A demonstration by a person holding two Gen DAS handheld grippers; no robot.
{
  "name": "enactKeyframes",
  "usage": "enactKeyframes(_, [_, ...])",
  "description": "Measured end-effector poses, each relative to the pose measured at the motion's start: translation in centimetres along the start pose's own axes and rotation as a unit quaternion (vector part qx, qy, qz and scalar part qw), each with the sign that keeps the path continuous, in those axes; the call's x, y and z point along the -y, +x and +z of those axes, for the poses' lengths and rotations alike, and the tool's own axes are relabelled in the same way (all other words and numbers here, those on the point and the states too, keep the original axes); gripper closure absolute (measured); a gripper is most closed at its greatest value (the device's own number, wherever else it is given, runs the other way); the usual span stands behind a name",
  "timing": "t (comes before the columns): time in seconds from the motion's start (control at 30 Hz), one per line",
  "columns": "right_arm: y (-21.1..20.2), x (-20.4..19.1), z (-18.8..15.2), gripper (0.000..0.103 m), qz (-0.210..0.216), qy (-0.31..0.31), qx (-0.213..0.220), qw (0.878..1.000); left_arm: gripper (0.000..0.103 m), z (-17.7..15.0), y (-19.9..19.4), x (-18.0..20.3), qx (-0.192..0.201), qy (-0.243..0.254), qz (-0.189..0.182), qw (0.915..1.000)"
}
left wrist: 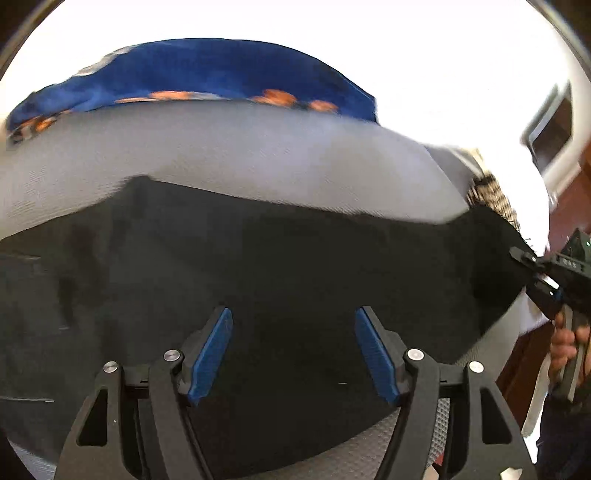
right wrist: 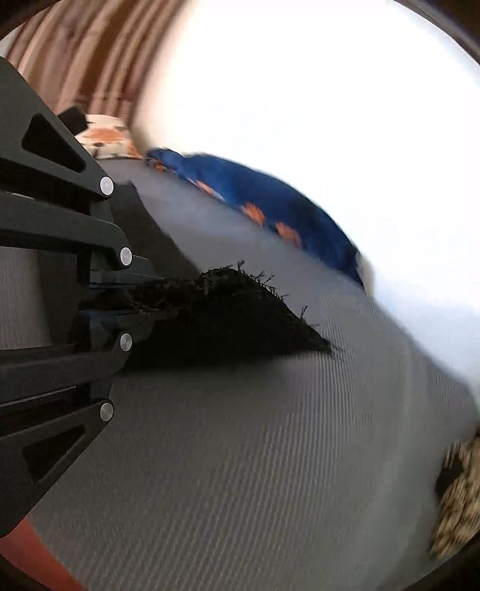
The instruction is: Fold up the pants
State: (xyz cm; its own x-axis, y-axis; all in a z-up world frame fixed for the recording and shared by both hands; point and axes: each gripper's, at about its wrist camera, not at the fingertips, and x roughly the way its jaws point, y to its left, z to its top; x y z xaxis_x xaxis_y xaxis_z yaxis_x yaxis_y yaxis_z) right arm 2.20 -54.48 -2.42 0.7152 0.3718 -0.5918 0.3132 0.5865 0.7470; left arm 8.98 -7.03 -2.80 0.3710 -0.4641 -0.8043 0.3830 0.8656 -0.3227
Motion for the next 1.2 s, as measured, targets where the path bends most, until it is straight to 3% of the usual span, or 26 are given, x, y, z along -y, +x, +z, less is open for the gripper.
enactKeyframes(0.13, [3.7,-6.4,-0.8,0.096,0.026,-0.061,-0.036,0.997,0.037,0.4,-2.6,-3.4,0.015,-0.028,0.023,0.9992])
enactKeyframes(0.3, [9.5,-12.2,-4.3,0.096,0.053,-0.113,-0.101,0.987,0.037,-0.4,-5.6,-7.6,0.023,-0.066,0.039,0.9968])
enactKeyframes(0.63, [19.8,-18.5,-15.6,0.096,0.058,-0.205,-0.243,0.946,0.037,-2.2,-8.6,-11.0,0.03,-0.096,0.039,0.9942])
enactKeyframes(0.8, [21.5,-19.8,-20.5,0.095,0.01,-0.292,-0.272,0.917,0.037,-2.2,-8.9,-11.3,0.032,-0.093,0.025,0.9948])
enactKeyframes(0.93, [22.1,-19.6,-21.9,0.091,-0.008,-0.316,-0.282,0.906,0.037,-2.1,-8.7,-11.1,0.028,-0.091,0.009,0.9954])
enactKeyframes(1.13, [20.5,-20.6,-22.6,0.065,0.004,-0.334,-0.292,0.896,0.037,-1.9,-8.2,-10.8,0.007,-0.106,-0.033,0.9938])
enactKeyframes(1.2, [19.1,-20.5,-22.1,0.059,0.008,-0.333,-0.286,0.899,0.037,-2.0,-8.1,-10.5,0.001,-0.114,-0.053,0.992])
